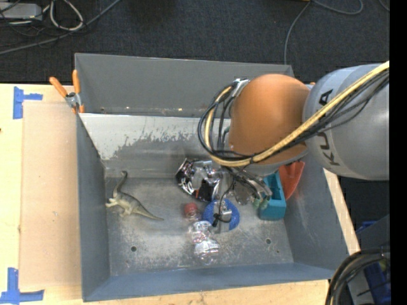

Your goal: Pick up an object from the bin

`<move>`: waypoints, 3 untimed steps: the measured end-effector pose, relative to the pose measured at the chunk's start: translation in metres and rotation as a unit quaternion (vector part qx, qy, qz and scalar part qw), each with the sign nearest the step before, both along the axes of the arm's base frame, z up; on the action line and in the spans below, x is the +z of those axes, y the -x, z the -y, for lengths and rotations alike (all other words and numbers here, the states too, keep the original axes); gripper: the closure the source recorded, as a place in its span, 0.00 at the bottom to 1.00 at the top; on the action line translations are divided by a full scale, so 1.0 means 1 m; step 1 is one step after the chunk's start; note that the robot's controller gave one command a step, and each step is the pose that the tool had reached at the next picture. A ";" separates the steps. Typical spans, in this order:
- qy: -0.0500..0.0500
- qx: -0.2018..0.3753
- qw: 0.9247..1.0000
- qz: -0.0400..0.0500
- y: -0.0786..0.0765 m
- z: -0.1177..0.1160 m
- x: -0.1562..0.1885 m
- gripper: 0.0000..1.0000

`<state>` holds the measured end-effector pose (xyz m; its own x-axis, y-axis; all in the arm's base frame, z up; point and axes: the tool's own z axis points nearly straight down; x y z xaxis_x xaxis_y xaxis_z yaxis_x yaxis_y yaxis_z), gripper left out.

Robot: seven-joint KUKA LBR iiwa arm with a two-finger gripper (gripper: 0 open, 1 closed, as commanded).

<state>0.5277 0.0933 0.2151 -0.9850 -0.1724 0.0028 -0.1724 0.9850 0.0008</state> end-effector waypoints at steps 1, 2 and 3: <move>0.000 0.030 1.000 0.001 0.002 0.002 -0.011 0.00; 0.000 0.166 0.986 0.001 0.000 0.010 -0.067 0.00; -0.001 0.099 0.995 0.001 0.001 0.008 -0.070 0.00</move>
Offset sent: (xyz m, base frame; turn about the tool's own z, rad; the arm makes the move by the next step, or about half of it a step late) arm 0.0023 -0.0183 -0.1131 -0.2003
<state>0.5267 0.0848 0.1456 -0.9316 -0.3635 0.0011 -0.3635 0.9316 0.0018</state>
